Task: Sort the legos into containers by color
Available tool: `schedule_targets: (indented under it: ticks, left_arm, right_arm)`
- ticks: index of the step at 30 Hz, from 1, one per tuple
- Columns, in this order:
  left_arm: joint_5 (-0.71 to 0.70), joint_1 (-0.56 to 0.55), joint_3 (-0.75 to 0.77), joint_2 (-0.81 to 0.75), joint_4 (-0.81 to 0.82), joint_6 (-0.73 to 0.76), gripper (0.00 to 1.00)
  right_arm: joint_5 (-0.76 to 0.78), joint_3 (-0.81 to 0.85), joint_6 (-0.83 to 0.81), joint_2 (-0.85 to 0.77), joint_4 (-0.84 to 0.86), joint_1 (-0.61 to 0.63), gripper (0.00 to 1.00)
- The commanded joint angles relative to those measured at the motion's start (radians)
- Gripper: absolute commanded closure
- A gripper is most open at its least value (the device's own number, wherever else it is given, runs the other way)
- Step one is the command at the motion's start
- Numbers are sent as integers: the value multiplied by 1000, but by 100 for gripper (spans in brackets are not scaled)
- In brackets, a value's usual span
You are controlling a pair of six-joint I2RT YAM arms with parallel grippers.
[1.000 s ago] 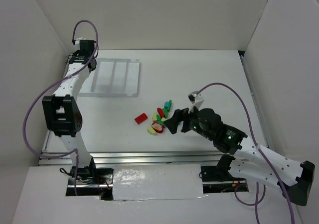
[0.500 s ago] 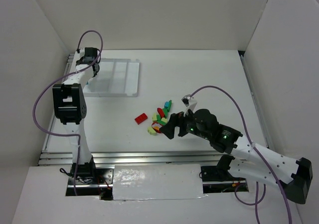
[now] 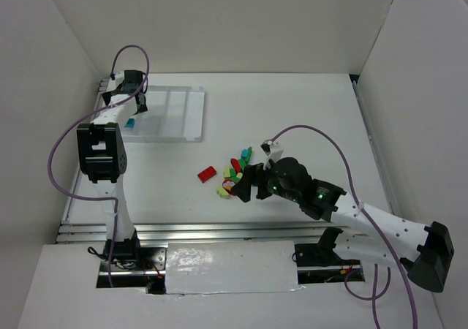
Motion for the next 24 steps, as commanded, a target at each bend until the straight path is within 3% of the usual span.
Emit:
schedule_targets:
  ticks: [1,7,9,12,15,18,24]
  left_arm:
    - [-10,-8,86,-111,-53,-44,0]
    - [108,-109,302,-263,-260,-45,1]
    - [172,-142,295,-352,-311,-67,0]
    - [371,-151,72,-539,-288,-145,1]
    - [482,-156,-102,-749,-244,-168,1]
    - [587,-169,-419,-952,-165,-153,1]
    - [751,-182,-660,-1176,-175,-53,1]
  right_arm:
    - [137,76,58,47,-37,-1,0]
    - [373,242,153,297,-246,-43,0]
    - [383,282,190,381,-289,-87,0]
    - [358,289,212,444,-298,-173,0]
    - [350,268,238,478,-280,-234,0]
    - [388,285,307,519,-309,-253,0]
    - [500,282,521,549,-321,-219,0]
